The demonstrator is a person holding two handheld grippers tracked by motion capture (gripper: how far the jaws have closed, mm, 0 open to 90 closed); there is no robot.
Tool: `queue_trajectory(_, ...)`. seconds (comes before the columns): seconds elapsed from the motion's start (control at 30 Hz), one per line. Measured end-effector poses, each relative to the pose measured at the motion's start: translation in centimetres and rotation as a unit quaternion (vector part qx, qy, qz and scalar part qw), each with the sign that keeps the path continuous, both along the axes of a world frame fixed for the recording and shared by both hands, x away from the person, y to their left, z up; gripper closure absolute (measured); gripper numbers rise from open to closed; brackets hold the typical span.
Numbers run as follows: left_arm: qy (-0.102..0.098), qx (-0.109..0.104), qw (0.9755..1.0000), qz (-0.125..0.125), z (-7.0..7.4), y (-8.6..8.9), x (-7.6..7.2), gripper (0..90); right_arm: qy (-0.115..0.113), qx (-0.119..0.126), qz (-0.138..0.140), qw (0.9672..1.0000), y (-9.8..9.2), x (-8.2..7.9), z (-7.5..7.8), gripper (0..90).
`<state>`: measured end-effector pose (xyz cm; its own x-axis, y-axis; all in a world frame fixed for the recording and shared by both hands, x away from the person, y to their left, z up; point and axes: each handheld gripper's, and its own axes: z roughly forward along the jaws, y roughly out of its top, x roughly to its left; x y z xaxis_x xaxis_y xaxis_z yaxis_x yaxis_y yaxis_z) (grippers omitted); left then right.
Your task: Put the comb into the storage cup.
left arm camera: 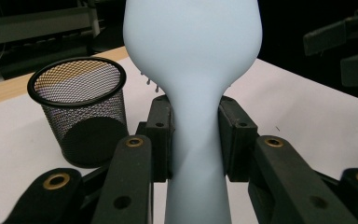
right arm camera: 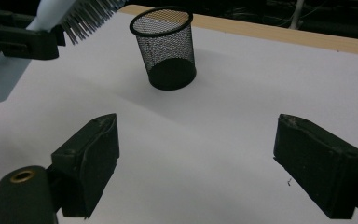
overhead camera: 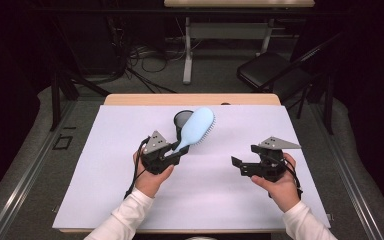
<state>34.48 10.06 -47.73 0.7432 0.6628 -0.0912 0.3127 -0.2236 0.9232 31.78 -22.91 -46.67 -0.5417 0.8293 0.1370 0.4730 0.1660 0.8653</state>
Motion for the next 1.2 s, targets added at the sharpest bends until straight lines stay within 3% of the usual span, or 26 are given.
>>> queue_trajectory(0.43, 0.000, -0.002, 1.0000, -0.001, -0.1, 0.0, 0.2, 68.9, 0.007, 0.001, 0.005, 1.0000, 1.2, 3.5, 3.9, 13.8)
queue_trajectory(0.63, -0.001, 0.000, 1.0000, -0.001, -0.1, -0.1, 0.1, 69.0, 0.022, 0.011, 0.011, 0.9996, 1.8, 4.7, 5.0, 13.7)
queue_trajectory(0.9, -0.002, -0.001, 1.0000, 0.000, 0.0, 0.0, 0.1, 68.9, 0.033, 0.015, 0.023, 0.9991, 3.3, 5.9, 5.9, 13.6)
queue_trajectory(1.2, -0.004, 0.001, 1.0000, 0.000, -0.1, 0.0, 0.2, 68.9, 0.046, 0.035, 0.019, 0.9982, 4.3, 6.8, 6.4, 13.6)
